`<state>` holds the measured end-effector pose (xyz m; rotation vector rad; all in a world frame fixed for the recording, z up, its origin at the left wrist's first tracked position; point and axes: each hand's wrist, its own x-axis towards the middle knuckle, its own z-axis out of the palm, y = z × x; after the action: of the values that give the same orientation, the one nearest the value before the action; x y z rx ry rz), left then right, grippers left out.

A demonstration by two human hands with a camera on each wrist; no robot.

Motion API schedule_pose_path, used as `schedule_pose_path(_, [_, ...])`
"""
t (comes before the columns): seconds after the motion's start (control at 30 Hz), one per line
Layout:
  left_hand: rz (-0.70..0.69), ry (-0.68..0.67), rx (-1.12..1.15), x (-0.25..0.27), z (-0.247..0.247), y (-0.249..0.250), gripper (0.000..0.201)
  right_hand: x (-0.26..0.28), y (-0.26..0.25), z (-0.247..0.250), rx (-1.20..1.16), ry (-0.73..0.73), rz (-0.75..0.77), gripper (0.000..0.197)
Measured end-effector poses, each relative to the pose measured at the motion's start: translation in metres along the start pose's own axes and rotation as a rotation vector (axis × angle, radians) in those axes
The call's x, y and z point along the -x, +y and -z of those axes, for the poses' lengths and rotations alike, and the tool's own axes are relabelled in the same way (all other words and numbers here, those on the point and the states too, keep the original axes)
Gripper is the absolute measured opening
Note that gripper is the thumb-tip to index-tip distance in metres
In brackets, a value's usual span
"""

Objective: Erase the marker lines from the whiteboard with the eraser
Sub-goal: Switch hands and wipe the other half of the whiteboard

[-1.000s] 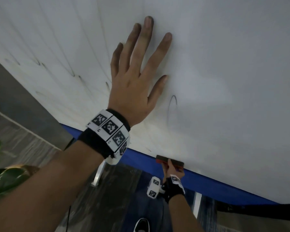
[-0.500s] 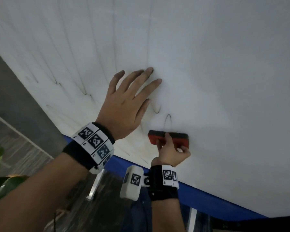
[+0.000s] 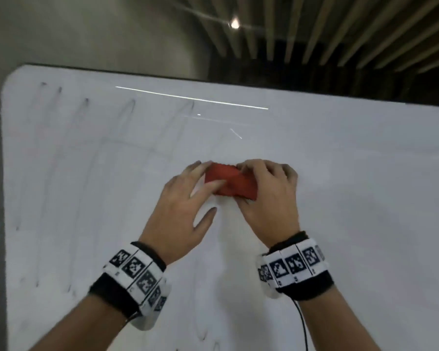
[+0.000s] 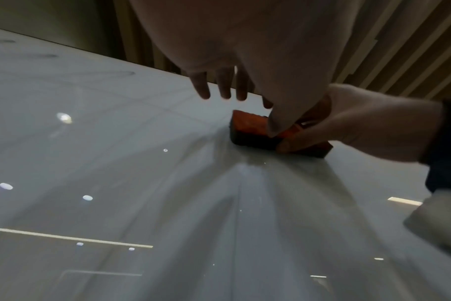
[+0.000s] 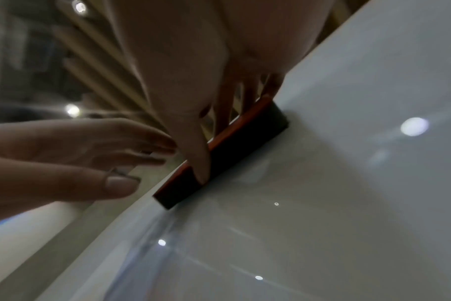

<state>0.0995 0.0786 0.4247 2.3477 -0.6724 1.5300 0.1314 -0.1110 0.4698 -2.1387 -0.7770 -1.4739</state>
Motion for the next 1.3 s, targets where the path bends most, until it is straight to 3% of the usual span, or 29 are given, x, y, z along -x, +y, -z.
schedule_pose_path(0.1, [-0.132, 0.034, 0.027, -0.036, -0.014, -0.001, 0.038, -0.027, 0.003, 0.019, -0.045, -0.175, 0.019, 0.075])
schedule_pose_path(0.2, [-0.158, 0.084, -0.005, -0.056, -0.022, -0.014, 0.034, -0.046, 0.006, 0.045, 0.046, -0.175, 0.001, 0.092])
schedule_pose_path(0.27, [-0.037, 0.179, -0.052, -0.062, -0.021, -0.029, 0.042, -0.061, 0.008, 0.063, 0.097, -0.116, -0.04, 0.09])
schedule_pose_path(0.37, [0.317, 0.353, -0.086, -0.075, -0.013, -0.058, 0.057, -0.087, 0.014, 0.078, 0.212, -0.024, -0.086, 0.075])
schedule_pose_path(0.47, [0.515, 0.419, -0.148, -0.088, -0.011, -0.061, 0.055, -0.102, 0.02, 0.073, 0.364, -0.098, -0.117, 0.071])
schedule_pose_path(0.53, [0.405, 0.379, -0.166, -0.078, -0.023, -0.034, 0.055, -0.102, 0.024, 0.065, 0.417, -0.099, -0.111, 0.066])
schedule_pose_path(0.6, [0.132, 0.271, -0.184, -0.05, -0.044, -0.004, 0.056, -0.098, 0.028, 0.058, 0.412, -0.04, -0.091, 0.063])
schedule_pose_path(0.63, [0.011, 0.205, -0.203, -0.035, -0.049, 0.003, 0.056, -0.097, 0.029, 0.056, 0.408, -0.022, -0.085, 0.063])
schedule_pose_path(0.7, [-0.091, 0.14, -0.262, -0.029, -0.044, -0.011, 0.057, -0.098, 0.03, 0.055, 0.393, -0.019, -0.094, 0.061])
schedule_pose_path(0.77, [0.062, 0.203, -0.304, -0.05, -0.027, -0.04, 0.057, -0.1, 0.03, 0.055, 0.392, -0.033, -0.102, 0.062])
schedule_pose_path(0.83, [0.408, 0.325, -0.283, -0.077, -0.013, -0.06, 0.058, -0.098, 0.03, 0.055, 0.406, -0.042, -0.097, 0.065])
schedule_pose_path(0.87, [0.511, 0.343, -0.272, -0.084, -0.012, -0.058, 0.059, -0.097, 0.029, 0.055, 0.416, -0.041, -0.091, 0.067])
schedule_pose_path(0.9, [0.497, 0.345, -0.278, -0.084, -0.016, -0.05, 0.06, -0.096, 0.029, 0.055, 0.429, -0.038, -0.083, 0.069])
schedule_pose_path(0.93, [0.388, 0.321, -0.302, -0.077, -0.024, -0.037, 0.063, -0.095, 0.03, 0.054, 0.441, -0.036, -0.077, 0.07])
schedule_pose_path(1.0, [0.056, 0.202, -0.302, -0.043, -0.043, -0.017, 0.069, -0.093, 0.031, 0.053, 0.451, -0.029, -0.066, 0.071])
schedule_pose_path(1.07, [-0.189, 0.063, -0.314, -0.016, -0.043, -0.021, 0.067, -0.093, 0.031, 0.053, 0.455, -0.024, -0.062, 0.071])
schedule_pose_path(1.13, [-0.275, 0.018, -0.387, -0.026, -0.025, -0.049, 0.064, -0.093, 0.032, 0.053, 0.46, -0.03, -0.061, 0.071])
schedule_pose_path(1.2, [-0.06, 0.11, -0.429, -0.052, -0.002, -0.081, 0.063, -0.093, 0.033, 0.053, 0.465, -0.035, -0.055, 0.07])
schedule_pose_path(1.27, [0.334, 0.246, -0.385, -0.071, 0.016, -0.105, 0.059, -0.093, 0.033, 0.054, 0.467, -0.027, -0.048, 0.069])
schedule_pose_path(1.3, [0.466, 0.279, -0.371, -0.074, 0.019, -0.109, 0.058, -0.092, 0.033, 0.055, 0.465, -0.02, -0.046, 0.068])
